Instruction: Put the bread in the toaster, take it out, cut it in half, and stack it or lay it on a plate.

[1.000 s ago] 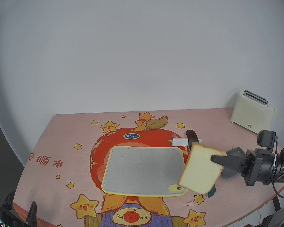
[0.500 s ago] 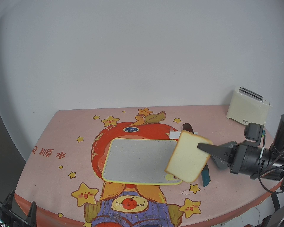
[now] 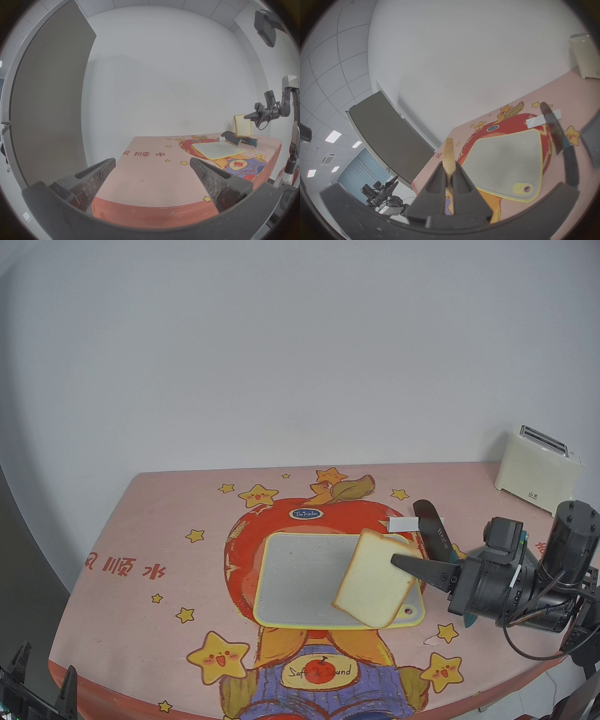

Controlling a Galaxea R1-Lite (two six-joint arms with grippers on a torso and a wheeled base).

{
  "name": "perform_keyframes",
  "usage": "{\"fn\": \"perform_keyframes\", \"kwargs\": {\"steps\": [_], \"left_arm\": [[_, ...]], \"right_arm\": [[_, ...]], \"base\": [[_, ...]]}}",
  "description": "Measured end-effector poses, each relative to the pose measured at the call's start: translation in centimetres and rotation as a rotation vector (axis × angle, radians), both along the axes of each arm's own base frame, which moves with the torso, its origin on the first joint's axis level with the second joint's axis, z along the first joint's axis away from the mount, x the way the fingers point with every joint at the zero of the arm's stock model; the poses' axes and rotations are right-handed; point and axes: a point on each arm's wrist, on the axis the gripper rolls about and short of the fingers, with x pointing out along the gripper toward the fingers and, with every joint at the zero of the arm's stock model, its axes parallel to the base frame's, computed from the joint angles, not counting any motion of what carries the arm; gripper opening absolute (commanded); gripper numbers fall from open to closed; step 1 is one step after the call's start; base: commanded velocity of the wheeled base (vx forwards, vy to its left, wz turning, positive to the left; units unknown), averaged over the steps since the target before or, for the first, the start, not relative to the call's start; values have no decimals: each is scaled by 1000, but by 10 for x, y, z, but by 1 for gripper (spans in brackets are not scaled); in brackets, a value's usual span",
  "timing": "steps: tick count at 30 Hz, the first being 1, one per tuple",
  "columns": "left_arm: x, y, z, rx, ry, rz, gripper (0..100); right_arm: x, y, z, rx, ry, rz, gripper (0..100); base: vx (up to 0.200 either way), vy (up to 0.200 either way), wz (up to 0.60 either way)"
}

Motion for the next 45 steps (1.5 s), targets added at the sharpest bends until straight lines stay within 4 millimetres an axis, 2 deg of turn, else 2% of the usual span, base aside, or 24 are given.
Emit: {"fn": "perform_keyframes", "kwargs": {"steps": [9, 26, 35, 45], "left_arm": [[0, 0, 0, -1, 0, 0, 100], [0, 0, 0, -1, 0, 0, 100], [0, 0, 0, -1, 0, 1, 100], [0, 0, 0, -1, 0, 1, 100]], "right_arm": [[15, 11, -10, 112, 49, -54, 0], [44, 32, -54, 159, 47, -121, 0], [49, 37, -73, 138, 68, -154, 0], [51, 36, -79, 122, 76, -162, 0]], "base": [[0, 0, 0], [0, 0, 0], [0, 0, 0], [0, 0, 0]]}}
